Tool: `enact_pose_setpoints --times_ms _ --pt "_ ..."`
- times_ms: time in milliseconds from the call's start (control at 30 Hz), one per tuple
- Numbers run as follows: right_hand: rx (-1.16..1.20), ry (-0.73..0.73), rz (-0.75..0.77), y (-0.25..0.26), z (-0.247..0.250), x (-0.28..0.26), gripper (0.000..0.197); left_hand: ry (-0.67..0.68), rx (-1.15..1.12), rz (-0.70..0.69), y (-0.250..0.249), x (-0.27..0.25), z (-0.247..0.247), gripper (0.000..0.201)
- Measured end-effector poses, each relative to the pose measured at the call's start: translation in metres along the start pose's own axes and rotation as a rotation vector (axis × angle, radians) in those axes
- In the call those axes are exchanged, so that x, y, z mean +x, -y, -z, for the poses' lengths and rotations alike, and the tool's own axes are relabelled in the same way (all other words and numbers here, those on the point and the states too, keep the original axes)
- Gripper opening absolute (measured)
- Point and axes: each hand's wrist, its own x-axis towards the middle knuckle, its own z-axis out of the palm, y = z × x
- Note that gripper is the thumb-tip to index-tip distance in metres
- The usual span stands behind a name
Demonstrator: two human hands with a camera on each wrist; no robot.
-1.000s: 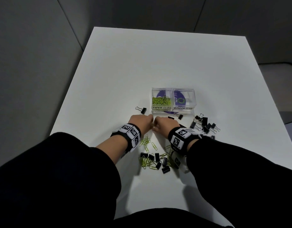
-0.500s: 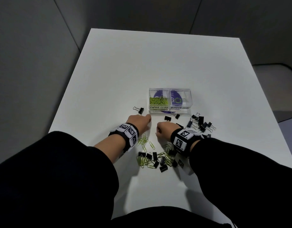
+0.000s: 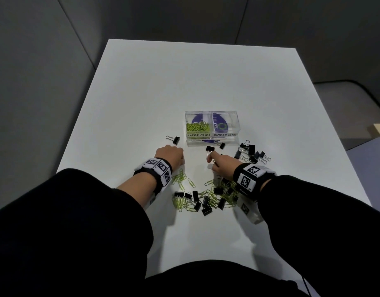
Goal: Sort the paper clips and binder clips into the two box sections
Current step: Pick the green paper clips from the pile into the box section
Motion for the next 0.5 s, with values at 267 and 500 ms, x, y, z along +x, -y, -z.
enact_pose_setpoints --times_ms 267,500 --pt "-0.081 0.014 0.058 0.006 -0.004 -0.007 0.012 -0.055 -0.205 -0.020 0.000 -0.013 0.006 0.024" --pt "-0.407 0.060 0.130 0.004 -0.013 -0.016 0.030 0.068 -0.368 -0.042 0.015 -0.032 -0.003 0.022"
